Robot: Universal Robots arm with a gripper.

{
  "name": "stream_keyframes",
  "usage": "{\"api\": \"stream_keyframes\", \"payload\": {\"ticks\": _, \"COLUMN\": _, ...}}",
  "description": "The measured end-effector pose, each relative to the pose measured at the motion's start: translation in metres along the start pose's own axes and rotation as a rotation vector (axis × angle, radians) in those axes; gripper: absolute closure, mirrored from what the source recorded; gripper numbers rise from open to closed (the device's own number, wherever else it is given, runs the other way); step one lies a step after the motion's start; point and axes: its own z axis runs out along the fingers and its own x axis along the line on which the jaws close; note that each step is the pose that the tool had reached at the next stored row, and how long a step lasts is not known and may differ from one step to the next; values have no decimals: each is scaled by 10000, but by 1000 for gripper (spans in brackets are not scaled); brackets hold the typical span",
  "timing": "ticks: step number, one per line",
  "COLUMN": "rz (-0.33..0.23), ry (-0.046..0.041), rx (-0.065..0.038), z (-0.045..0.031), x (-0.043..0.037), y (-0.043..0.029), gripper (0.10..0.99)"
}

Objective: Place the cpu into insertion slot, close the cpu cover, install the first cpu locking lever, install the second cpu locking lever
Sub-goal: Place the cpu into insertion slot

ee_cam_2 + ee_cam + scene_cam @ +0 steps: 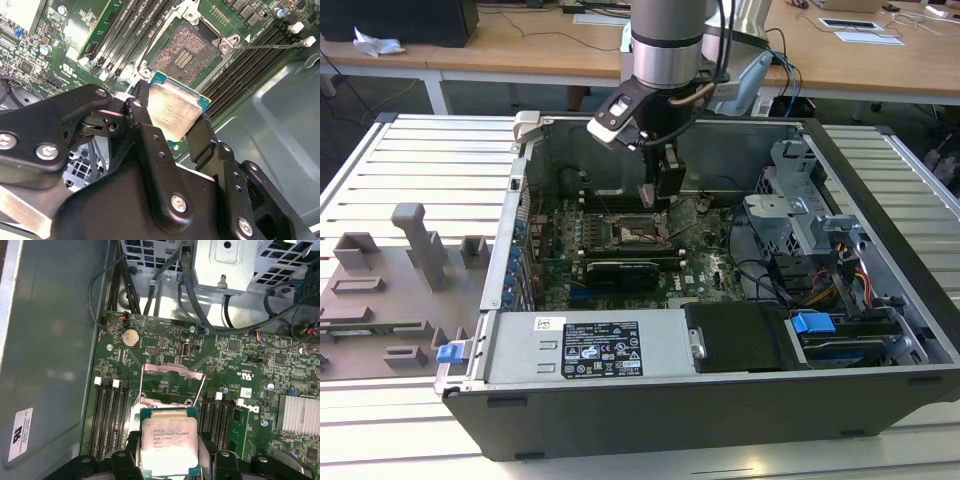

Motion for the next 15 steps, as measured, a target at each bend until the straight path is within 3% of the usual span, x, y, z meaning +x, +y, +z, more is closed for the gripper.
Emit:
{"api": "stream_keyframes", "payload": {"ticks": 11, "rz": 802, "ry": -72, "rx": 2, "z": 1, "x": 0, "y": 0, "gripper": 541}}
{"api": "stream_keyframes", "payload": {"ticks": 14, "rz": 965, "ry": -201, "rx": 13, "z": 1, "x": 0, "y": 0, "gripper": 541}}
{"api": "stream_keyframes", "payload": {"ticks": 15, "rz": 1028, "ry": -310, "rx": 22, "z": 1, "x": 0, "y": 0, "gripper": 541}}
